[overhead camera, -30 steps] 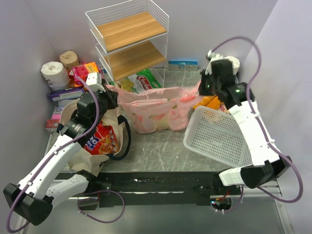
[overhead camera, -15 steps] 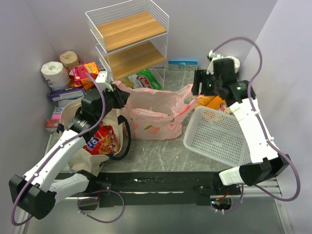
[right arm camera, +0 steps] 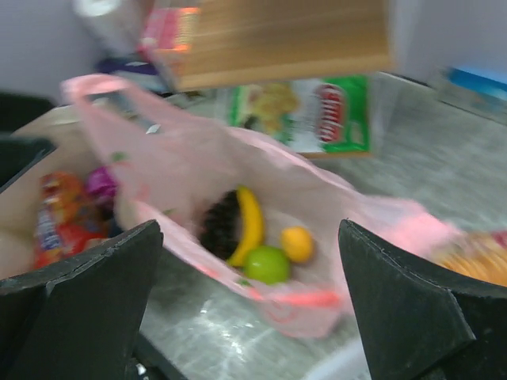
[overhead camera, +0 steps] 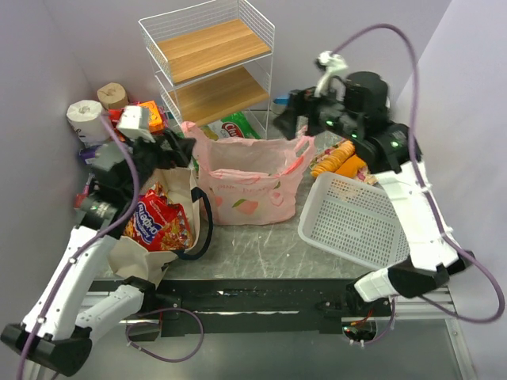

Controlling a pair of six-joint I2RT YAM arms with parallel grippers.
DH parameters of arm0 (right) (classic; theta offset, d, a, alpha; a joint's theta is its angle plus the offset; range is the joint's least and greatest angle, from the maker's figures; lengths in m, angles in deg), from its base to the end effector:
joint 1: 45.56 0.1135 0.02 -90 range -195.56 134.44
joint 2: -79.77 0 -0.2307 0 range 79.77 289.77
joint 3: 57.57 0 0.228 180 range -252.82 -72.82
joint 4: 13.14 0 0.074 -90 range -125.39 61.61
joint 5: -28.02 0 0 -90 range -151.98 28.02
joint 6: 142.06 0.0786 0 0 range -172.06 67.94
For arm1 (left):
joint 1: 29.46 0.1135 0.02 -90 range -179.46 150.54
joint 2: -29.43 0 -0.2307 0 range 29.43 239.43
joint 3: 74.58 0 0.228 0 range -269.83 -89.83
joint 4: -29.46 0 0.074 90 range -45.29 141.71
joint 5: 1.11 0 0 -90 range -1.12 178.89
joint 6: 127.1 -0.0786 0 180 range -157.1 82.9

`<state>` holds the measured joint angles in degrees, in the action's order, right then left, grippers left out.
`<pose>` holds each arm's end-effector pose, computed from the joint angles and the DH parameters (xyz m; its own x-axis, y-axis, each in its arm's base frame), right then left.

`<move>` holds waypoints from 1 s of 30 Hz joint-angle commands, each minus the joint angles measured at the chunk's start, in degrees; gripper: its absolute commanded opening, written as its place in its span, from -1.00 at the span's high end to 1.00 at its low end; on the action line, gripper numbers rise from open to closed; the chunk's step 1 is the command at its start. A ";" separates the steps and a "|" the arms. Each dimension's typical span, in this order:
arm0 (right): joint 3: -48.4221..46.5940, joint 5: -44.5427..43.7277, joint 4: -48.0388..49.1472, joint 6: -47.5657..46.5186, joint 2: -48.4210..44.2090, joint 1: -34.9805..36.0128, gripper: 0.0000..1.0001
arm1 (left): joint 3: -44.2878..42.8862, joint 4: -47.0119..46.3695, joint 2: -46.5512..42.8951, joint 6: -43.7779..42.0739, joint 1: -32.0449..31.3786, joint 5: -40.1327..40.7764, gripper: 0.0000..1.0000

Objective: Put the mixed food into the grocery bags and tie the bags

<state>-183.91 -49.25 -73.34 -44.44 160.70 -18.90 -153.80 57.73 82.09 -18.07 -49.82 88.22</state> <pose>0.2508 0.1453 0.4652 -0.3094 -0.0106 -0.9509 -0.5923 0.7845 0.1840 0.2214 -0.0832 0.3943 -0.1435 -0.2945 -0.9448 0.3301 0.8858 -0.3262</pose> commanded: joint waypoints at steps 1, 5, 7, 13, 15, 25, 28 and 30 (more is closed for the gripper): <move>-9.48 3.78 3.38 1.17 9.32 6.72 -0.99 | -5.20 3.50 -0.11 -2.68 9.71 -10.74 -0.93; -17.03 6.07 5.92 0.47 16.53 11.39 -0.98 | -4.77 -0.96 -0.02 1.62 16.40 -14.36 -0.93; -19.59 7.39 7.32 0.64 20.66 12.63 -0.99 | -5.20 -1.33 0.42 6.08 18.59 -11.66 -0.93; -23.13 8.19 13.99 -3.48 27.44 17.29 -0.99 | -5.12 -2.38 1.13 10.15 20.27 -12.42 -0.93; -21.28 8.71 16.46 -5.67 27.97 18.25 -0.99 | -4.42 -2.12 0.86 9.89 20.27 -13.48 -0.93; -20.91 13.90 20.70 -18.24 30.95 18.43 -0.99 | -1.78 -1.59 -1.86 6.11 20.27 -17.44 -0.93; -23.65 15.57 18.50 -21.23 33.42 18.52 -0.99 | -1.86 -1.50 -2.39 5.32 20.27 -16.92 -0.93; -22.77 16.79 18.67 -23.08 33.86 18.52 -0.98 | -2.13 -0.80 -2.30 4.79 20.27 -16.13 -0.93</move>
<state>-205.11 -35.72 -55.38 -61.71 192.30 -0.21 -155.63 58.78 80.93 -11.47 -29.71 72.66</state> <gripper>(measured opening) 0.993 0.963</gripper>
